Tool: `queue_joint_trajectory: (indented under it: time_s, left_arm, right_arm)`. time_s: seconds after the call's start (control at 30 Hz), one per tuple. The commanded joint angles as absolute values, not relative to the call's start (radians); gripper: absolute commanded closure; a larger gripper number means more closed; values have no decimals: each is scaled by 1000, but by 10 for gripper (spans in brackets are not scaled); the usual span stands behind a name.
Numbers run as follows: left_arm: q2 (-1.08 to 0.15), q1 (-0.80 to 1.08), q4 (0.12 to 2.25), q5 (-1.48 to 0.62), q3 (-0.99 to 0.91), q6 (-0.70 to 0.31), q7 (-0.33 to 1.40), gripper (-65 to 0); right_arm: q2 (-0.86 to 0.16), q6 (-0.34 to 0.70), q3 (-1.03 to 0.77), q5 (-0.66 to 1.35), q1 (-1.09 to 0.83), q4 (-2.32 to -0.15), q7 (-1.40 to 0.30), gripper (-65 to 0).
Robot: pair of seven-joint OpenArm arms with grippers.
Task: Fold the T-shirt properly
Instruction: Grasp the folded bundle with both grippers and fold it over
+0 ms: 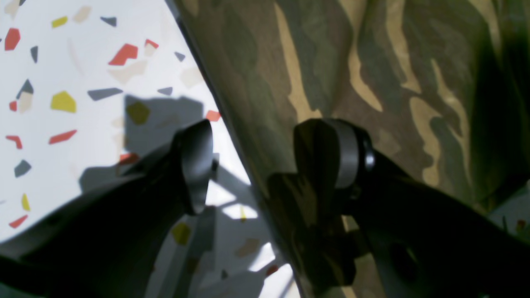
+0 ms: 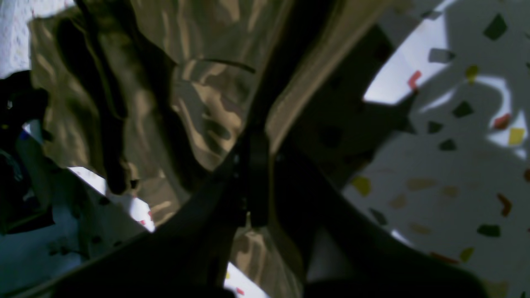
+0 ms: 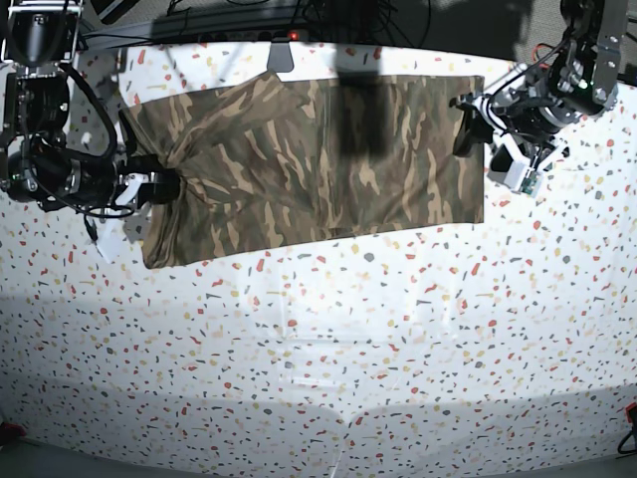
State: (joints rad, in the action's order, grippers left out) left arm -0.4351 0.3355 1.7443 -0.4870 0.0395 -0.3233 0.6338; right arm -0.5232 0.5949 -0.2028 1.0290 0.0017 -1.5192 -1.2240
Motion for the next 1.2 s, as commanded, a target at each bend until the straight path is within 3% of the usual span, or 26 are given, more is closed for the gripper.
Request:
queue_joint_trajectory:
  time_s: [0.0,0.23,0.57,0.83,1.17]
  left_arm:
    - [-446,333,1760,-495,33,-324,612,-369]
    - [-431,332,1760,-496,33,-325,604,-369]
    - [-346,333,1760,-455,34,-328,604,-369]
    - [-344,333,1759,-437,35,-328,604,-369]
    - [-344,333,1759,-437,35,-328,599,-369]
  right_arm:
    - [-527,598,-211,1078,19,-1556,-1230,0]
    - [-411,599,-209,1084,8,-1714,-1256,0]
    - [-220,600,-198,1078,8,-1729,-1239,0]
    - [-109,629,33,1065,17,-1729,-1208,0]
    - [102,627,254,773,50,-1728,-1091,0]
